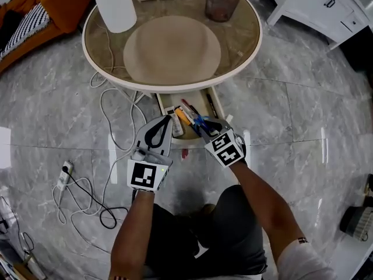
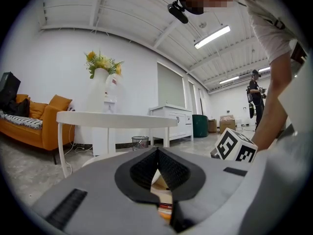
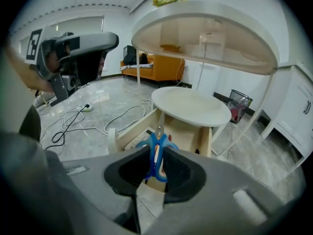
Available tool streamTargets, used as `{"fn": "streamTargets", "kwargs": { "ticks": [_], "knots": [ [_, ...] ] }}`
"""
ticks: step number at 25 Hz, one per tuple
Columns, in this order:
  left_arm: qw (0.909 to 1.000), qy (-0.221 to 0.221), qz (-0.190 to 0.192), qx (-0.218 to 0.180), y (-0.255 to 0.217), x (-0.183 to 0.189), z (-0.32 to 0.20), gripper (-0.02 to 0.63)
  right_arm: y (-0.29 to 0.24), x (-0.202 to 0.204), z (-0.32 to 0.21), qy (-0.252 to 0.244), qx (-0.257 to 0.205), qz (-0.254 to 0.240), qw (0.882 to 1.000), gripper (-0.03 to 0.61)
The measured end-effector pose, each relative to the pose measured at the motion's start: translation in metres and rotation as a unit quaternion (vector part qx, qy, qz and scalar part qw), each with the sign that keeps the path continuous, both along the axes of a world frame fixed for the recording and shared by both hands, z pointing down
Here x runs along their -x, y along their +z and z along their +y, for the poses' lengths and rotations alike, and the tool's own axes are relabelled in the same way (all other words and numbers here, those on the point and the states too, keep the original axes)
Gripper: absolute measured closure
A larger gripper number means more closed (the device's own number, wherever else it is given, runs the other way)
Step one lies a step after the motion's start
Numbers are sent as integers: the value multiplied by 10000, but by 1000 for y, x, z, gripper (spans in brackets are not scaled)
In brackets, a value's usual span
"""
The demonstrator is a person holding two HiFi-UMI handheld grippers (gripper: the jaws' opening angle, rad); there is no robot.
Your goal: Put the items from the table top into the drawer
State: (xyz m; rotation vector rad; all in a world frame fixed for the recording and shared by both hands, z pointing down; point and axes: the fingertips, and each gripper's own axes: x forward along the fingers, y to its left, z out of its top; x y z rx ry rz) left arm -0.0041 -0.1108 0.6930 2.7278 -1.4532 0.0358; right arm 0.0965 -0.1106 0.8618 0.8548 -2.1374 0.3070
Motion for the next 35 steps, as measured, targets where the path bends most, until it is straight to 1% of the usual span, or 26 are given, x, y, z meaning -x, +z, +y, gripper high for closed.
{"fn": "streamTargets", "kwargs": {
  "ticks": [3, 8, 11, 16, 21, 27, 30, 35],
  "knots": [
    [9999, -10, 25, -108, 17, -4, -10, 614, 19, 2, -8, -102, 84, 42, 9999, 495],
    [10000, 20, 29, -91, 51, -8, -20, 614, 41, 6, -18, -247, 214, 172, 9993, 495],
    [9999, 0, 47, -118, 63, -7, -23, 614, 50, 9, -25, -304, 370, 269, 9985, 495],
    [9996, -80, 150, -238, 66, -4, -26, 614, 63, 12, -35, -442, 641, 643, 9949, 495],
    [9991, 19, 14, -429, 63, -7, -22, 614, 73, 12, -38, -494, 827, 1027, 9900, 494],
    [9986, 99, -33, -510, 59, -8, -14, 614, 65, 13, -41, -544, 959, 1192, 9867, 494],
    [9985, 40, -24, -552, 57, -3, -14, 614, 64, 17, -43, -663, 1000, 1260, 9847, 494],
    [9983, -46, 31, -583, 53, 2, -11, 614, 69, 17, -46, -648, 1157, 1465, 9803, 494]
  ]
}}
